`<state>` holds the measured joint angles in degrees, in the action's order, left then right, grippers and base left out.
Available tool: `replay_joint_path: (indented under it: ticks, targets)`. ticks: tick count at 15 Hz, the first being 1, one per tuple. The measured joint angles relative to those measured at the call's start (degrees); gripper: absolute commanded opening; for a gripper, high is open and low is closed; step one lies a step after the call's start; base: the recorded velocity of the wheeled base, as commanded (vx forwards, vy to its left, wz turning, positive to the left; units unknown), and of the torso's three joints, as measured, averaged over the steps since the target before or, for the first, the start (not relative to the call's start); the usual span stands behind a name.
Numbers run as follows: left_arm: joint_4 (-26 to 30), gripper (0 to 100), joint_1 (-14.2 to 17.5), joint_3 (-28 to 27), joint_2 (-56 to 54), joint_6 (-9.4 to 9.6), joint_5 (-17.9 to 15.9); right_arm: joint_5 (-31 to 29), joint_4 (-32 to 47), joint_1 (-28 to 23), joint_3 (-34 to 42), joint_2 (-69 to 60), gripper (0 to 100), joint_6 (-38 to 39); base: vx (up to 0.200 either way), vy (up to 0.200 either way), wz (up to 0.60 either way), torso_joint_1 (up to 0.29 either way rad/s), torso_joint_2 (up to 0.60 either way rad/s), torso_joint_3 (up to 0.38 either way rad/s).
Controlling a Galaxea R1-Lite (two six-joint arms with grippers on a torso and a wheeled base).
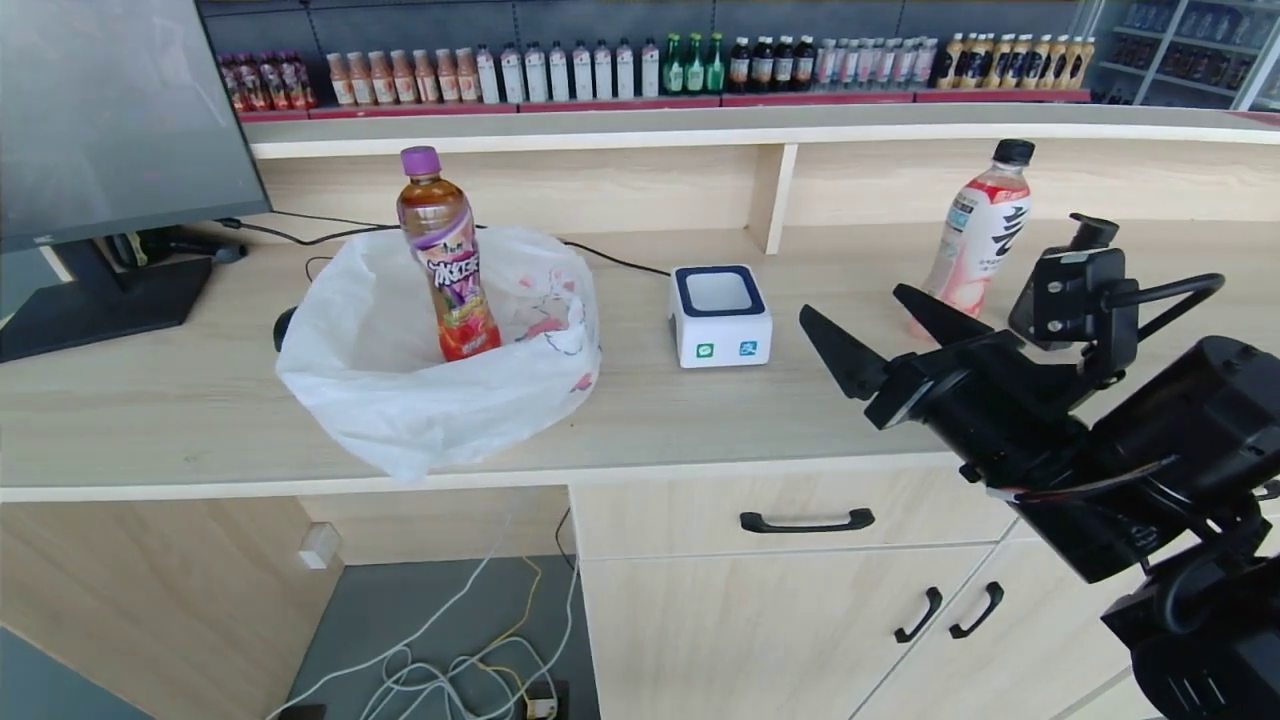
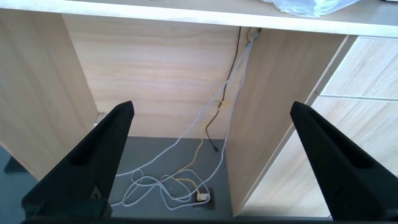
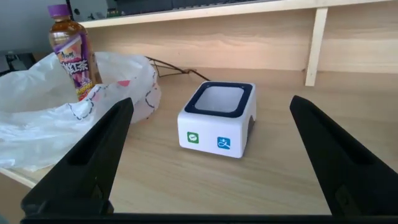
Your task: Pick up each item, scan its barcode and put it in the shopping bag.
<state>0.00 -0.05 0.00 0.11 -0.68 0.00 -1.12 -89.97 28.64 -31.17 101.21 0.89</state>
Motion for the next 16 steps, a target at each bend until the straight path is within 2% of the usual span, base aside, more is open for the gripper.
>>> replay_joint_path:
  ticks: [2, 3, 11, 16]
  targets:
    - [0.0, 100, -0.06, 0.0, 0.0, 0.04, -0.02, -0.02, -0.02, 0.0, 0.11, -0.2, 100, -0.02, 0.0, -0.2, 0.0, 0.007, 0.0, 0.005]
    - [0.0, 100, -0.06, 0.0, 0.0, 0.02, 0.0, 0.0, 0.06, 0.0, 0.48, -0.29, 100, 0.0, -0.2, -0.2, 0.0, 0.002, 0.0, 0.002]
    - [0.02, 100, -0.05, 0.0, 0.0, 0.02, 0.0, -0.02, -0.02, 0.0, 1.35, -0.52, 100, -0.11, 0.0, -0.2, 0.0, 0.003, 0.0, 0.002]
    - [0.0, 100, -0.13, 0.0, 0.0, 0.06, 0.0, 0.04, 0.02, 0.11, 1.96, -0.55, 100, -0.11, 0.0, 0.0, 0.0, 0.0, 0.0, 0.0]
